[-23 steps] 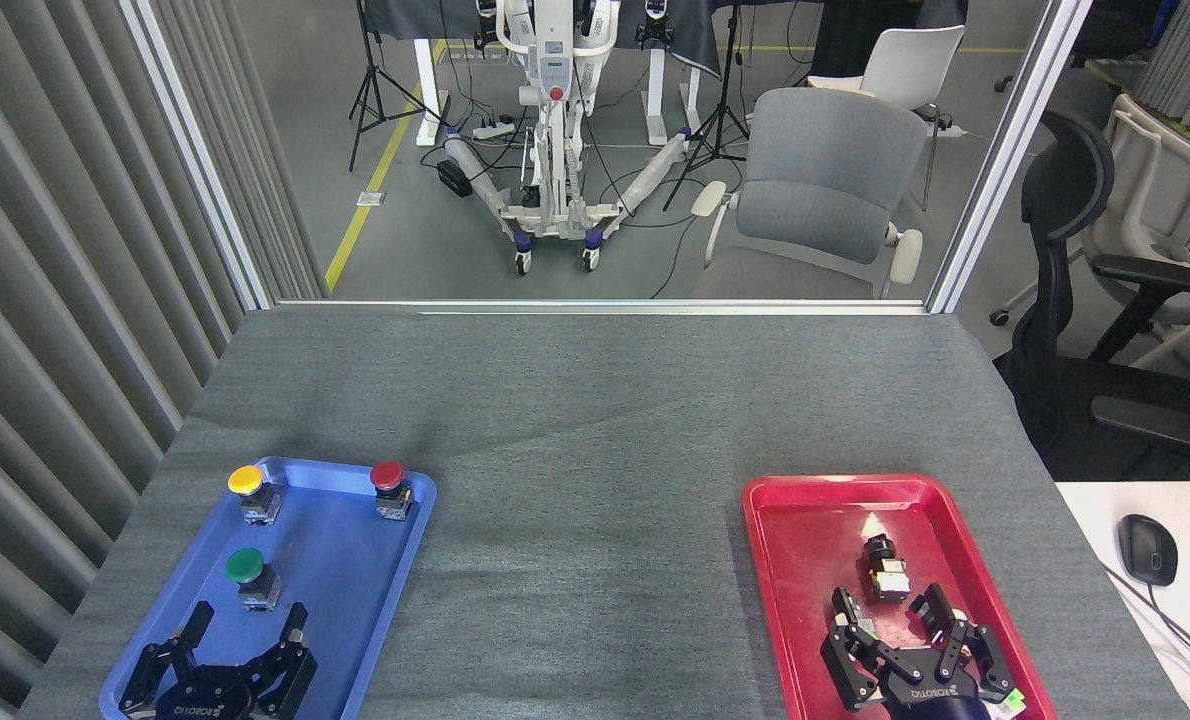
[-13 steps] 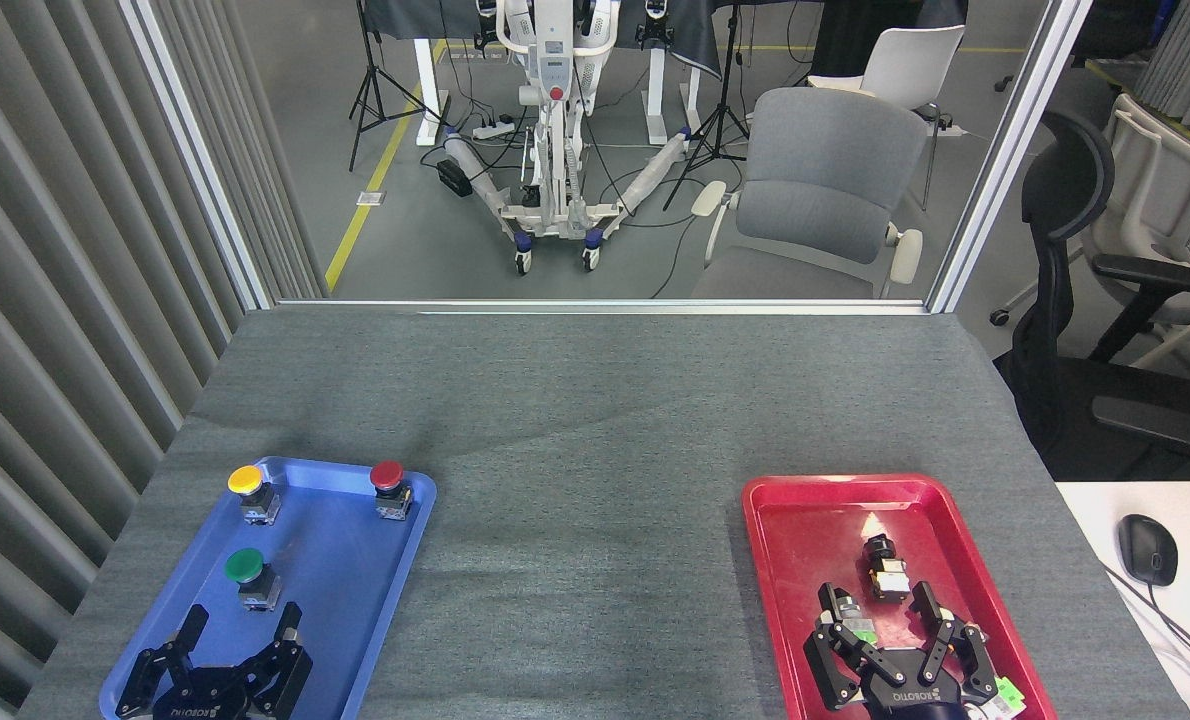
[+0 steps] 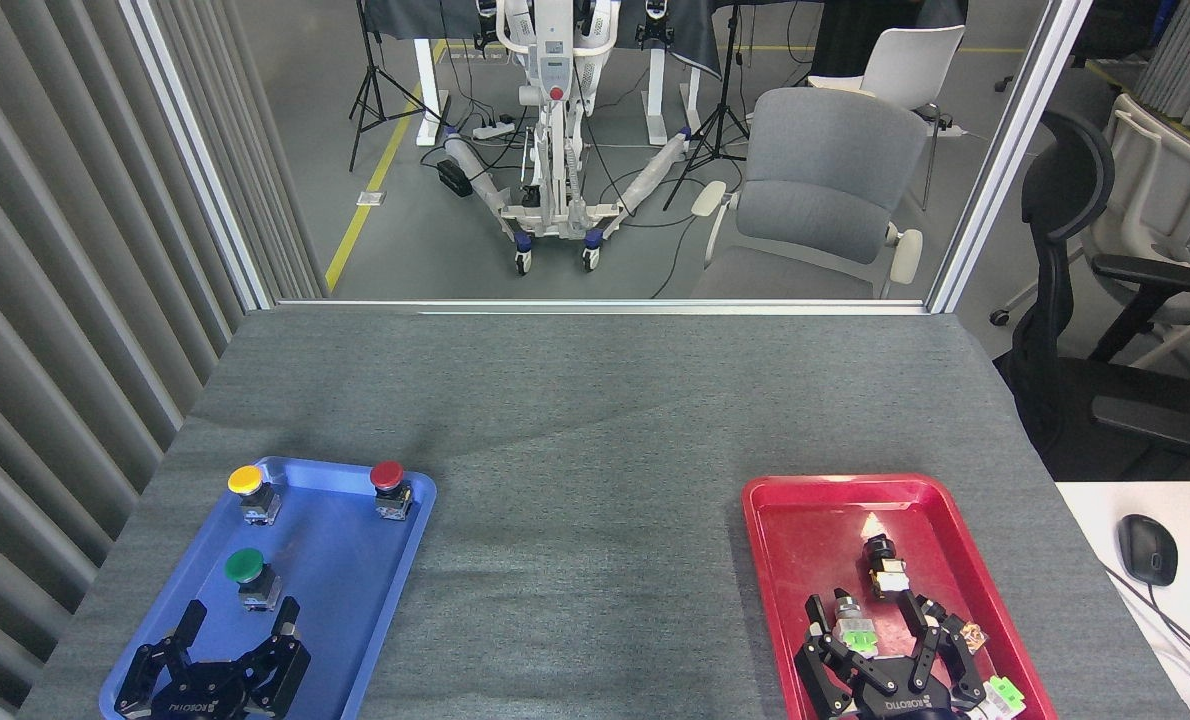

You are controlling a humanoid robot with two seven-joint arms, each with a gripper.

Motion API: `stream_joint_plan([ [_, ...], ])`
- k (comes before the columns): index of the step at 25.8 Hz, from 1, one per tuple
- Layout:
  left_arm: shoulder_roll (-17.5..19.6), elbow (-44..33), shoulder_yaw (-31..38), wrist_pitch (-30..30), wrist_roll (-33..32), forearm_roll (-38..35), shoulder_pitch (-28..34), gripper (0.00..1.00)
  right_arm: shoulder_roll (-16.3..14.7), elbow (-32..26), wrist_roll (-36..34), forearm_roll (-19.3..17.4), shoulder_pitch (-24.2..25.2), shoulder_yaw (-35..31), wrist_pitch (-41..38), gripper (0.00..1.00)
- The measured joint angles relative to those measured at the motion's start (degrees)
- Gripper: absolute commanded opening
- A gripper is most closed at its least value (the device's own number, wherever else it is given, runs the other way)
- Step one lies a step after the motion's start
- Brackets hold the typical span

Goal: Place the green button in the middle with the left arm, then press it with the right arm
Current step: 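Move the left gripper toward the green button on the blue tray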

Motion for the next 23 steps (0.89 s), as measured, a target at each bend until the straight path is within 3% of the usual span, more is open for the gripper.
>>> stream_joint_plan([
  [8, 1.17, 1.18, 0.01, -0.13, 0.00, 0.05, -0.15, 1.00, 2.52, 1.26, 0.84, 3.51, 0.07, 1.46, 7.45, 1.00],
  [23, 1.16, 1.28, -0.01, -0.17, -0.09, 0.06, -0.07, 1.00, 3.46, 1.76, -0.36, 6.53, -0.03, 2.27, 8.21, 1.00],
])
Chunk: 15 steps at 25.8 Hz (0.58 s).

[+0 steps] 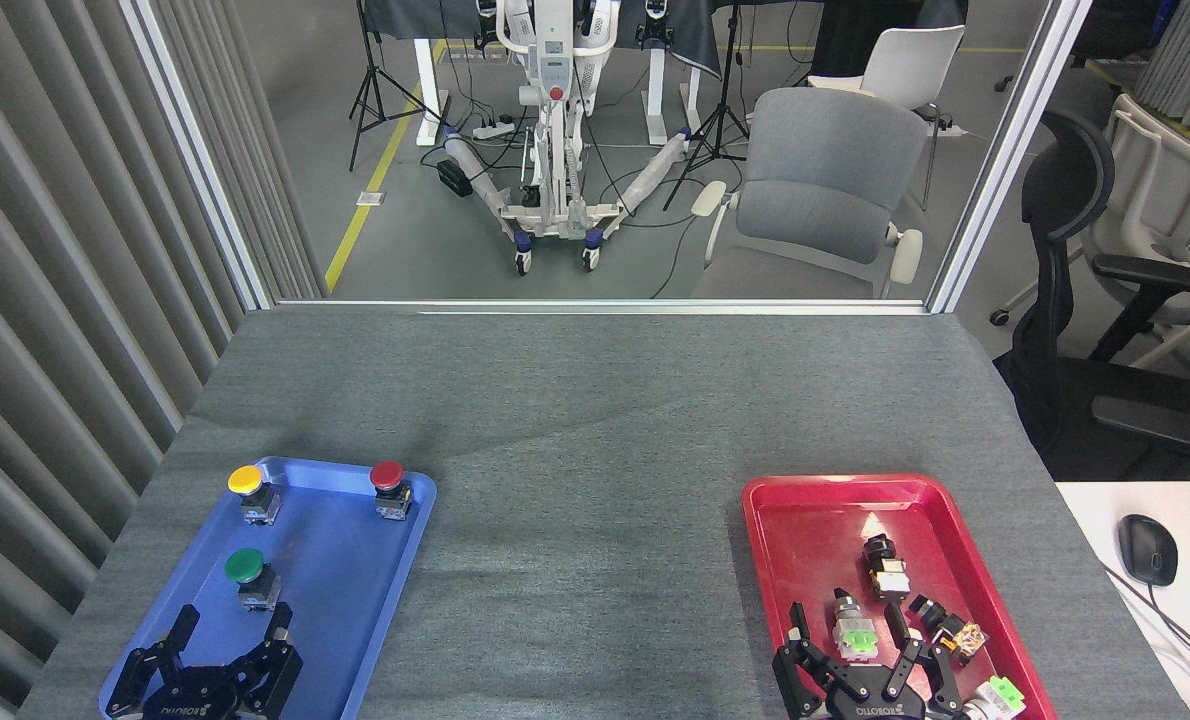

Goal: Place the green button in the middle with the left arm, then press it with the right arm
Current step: 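Move the left gripper toward the green button on the blue tray, then grasp the green button with the left gripper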

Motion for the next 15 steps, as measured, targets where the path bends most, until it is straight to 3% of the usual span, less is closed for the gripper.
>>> stream_joint_plan([
  [4, 0.00, 1.28, -0.02, 0.00, 0.00, -0.01, -0.16, 1.00, 0.31, 0.03, -0.25, 0.40, -0.01, -0.09, -0.01, 1.00],
  [15, 1.05, 15.97, -0.90, -2.76, 1.14, -0.75, -8.79, 1.00, 1.09, 0.37, -0.30, 0.69, 0.03, -0.24, -0.47, 1.00],
])
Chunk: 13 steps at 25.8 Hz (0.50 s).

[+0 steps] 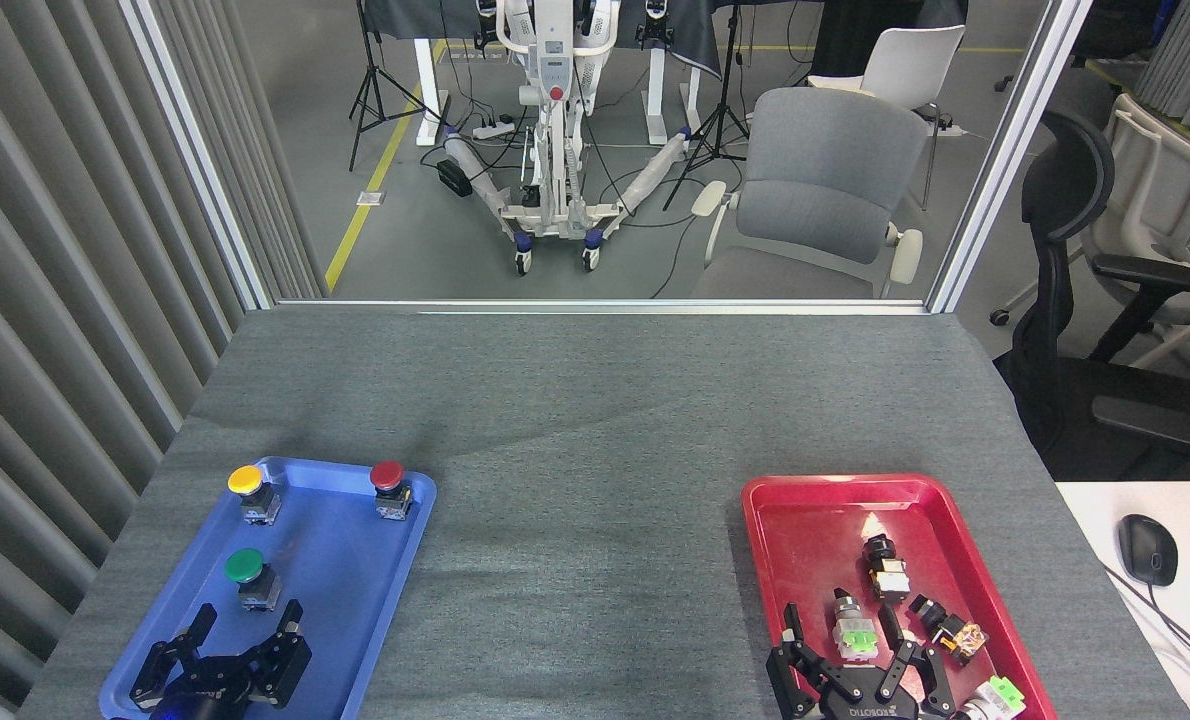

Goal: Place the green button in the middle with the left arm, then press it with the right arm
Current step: 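Grasp the green button with the left gripper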

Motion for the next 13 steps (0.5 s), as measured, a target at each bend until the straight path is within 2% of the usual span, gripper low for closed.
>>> stream_joint_plan([
  [13, 1.12, 11.44, -0.95, -0.52, 0.73, -0.38, -7.28, 0.99, -0.49, 0.71, -1.02, -0.02, 0.23, 0.91, -0.29, 1.00],
])
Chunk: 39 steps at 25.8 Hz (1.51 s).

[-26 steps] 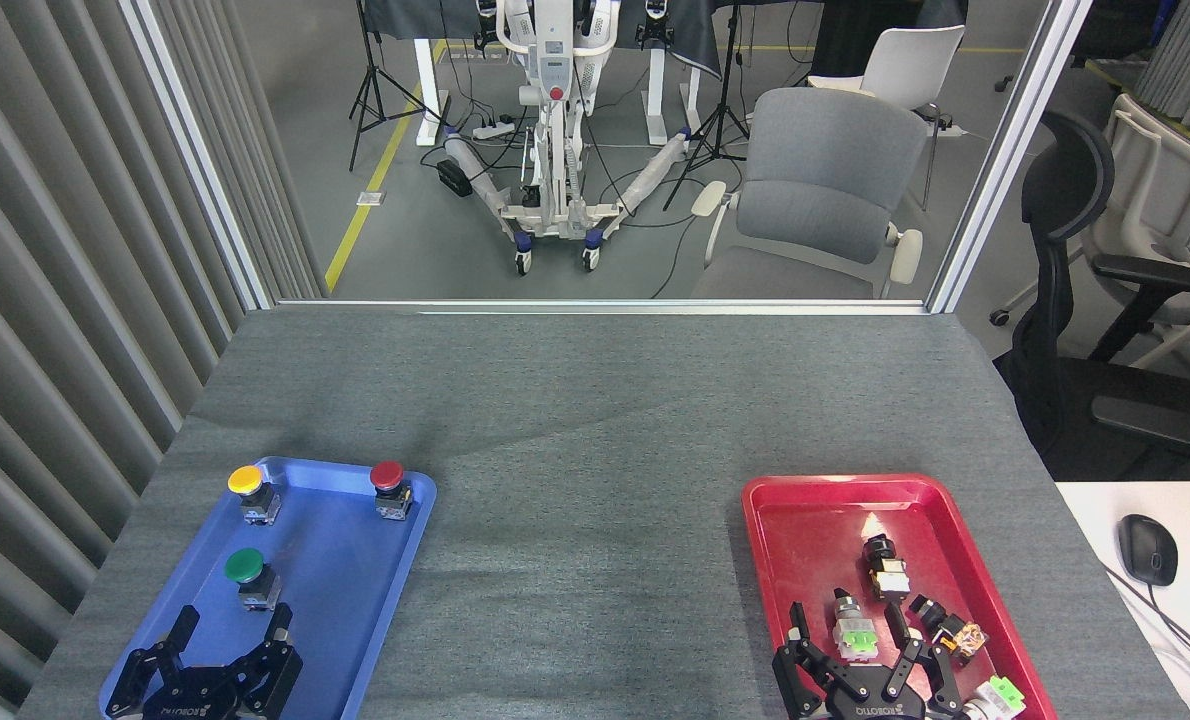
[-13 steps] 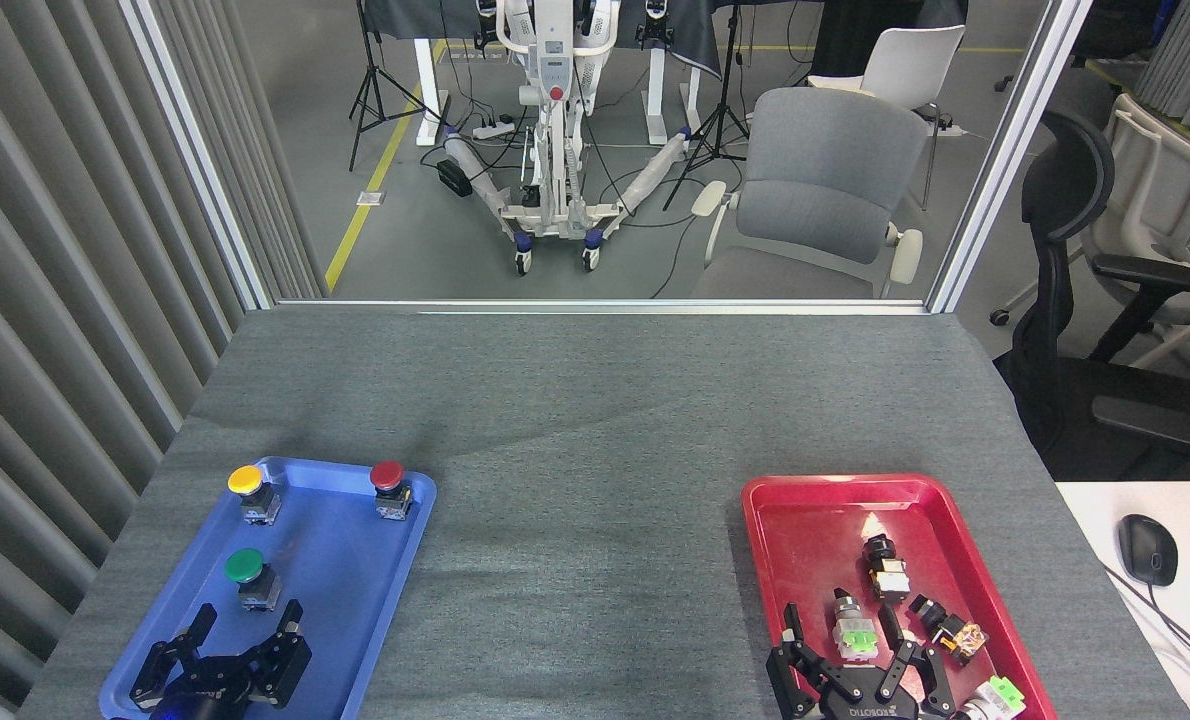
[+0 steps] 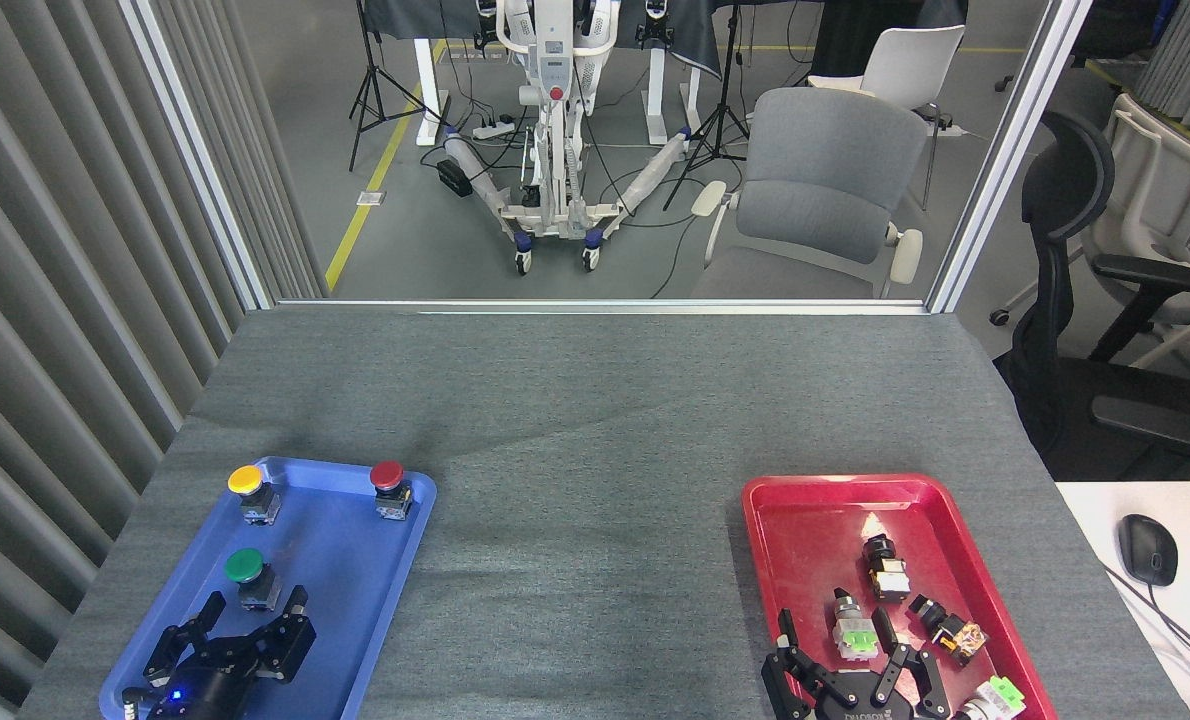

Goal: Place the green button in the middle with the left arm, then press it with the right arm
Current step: 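Grasp the green button with the left gripper, then carry the green button off the tray to the table middle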

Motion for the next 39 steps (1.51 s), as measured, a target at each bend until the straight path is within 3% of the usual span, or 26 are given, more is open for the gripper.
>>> stream_joint_plan([
  [7, 0.99, 4.88, -0.10, 0.42, -0.12, -0.01, -3.17, 0.96, -0.01, 0.12, -0.04, 0.01, -0.40, 0.45, 0.45, 1.00],
  [13, 1.06, 6.59, -1.32, 0.42, -0.40, -0.06, -4.66, 0.72, -0.13, 0.57, -0.18, -0.05, -0.54, 1.00, 0.51, 1.00],
  [15, 1.17, 6.92, -1.81, 0.25, -0.60, -0.08, -4.84, 0.58, -0.19, 0.62, -0.18, -0.05, -0.34, 1.16, 0.51, 1.00],
  [21, 3.60, 7.26, -6.40, -0.61, -0.81, -0.08, -4.59, 0.00, -0.53, 0.69, -0.06, -0.06, -0.11, 1.41, 0.58, 1.00],
  [31, 6.41, 6.65, -10.81, -4.89, 2.04, 0.82, -4.62, 0.00, -0.61, 0.71, -1.76, 0.02, -0.09, 2.03, 2.31, 1.00],
  [39, 5.79, -7.05, -14.73, -12.95, 3.77, -0.92, -3.78, 0.00, -1.20, 0.71, -3.67, 0.03, -0.09, 2.23, 2.58, 1.00],
])
